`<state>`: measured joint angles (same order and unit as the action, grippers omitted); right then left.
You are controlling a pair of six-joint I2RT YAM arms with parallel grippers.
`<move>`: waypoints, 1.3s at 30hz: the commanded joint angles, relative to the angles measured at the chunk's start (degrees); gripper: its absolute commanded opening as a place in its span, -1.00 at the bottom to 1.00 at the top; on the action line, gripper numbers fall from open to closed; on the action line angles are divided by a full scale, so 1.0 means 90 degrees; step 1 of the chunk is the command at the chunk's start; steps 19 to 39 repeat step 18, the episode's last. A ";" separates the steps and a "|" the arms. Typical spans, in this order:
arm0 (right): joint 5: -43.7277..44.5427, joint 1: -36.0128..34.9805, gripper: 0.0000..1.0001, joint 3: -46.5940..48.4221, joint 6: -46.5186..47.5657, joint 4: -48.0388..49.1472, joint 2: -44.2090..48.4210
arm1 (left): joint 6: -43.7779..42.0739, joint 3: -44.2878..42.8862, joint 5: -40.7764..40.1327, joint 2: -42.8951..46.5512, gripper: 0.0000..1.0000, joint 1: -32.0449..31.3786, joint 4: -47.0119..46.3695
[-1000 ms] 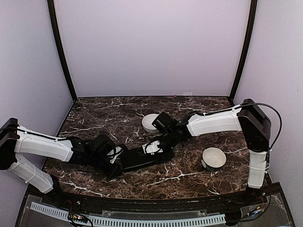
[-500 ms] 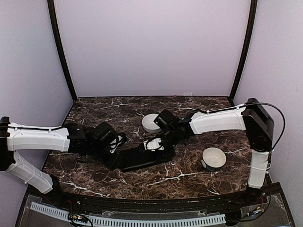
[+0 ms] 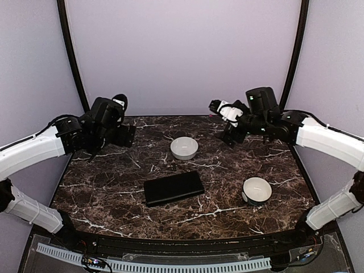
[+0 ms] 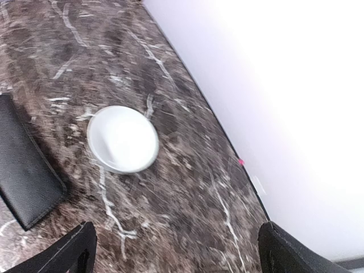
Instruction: Sort the hair-cutting tools
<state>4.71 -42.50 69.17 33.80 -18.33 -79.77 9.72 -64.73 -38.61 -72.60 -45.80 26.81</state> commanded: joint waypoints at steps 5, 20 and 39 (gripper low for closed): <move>0.0639 0.1492 0.99 -0.0218 -0.2156 0.0807 0.1397 | -0.0738 -0.0339 -0.0478 0.0046 0.98 0.0959 -0.2274; -0.0048 0.3190 0.99 -0.2413 -0.3437 0.2830 0.2235 | -0.1125 0.1054 -0.0272 0.0139 0.98 0.0959 -0.3362; -0.0048 0.3190 0.99 -0.2413 -0.3437 0.2830 0.2235 | -0.1125 0.1054 -0.0272 0.0139 0.98 0.0959 -0.3362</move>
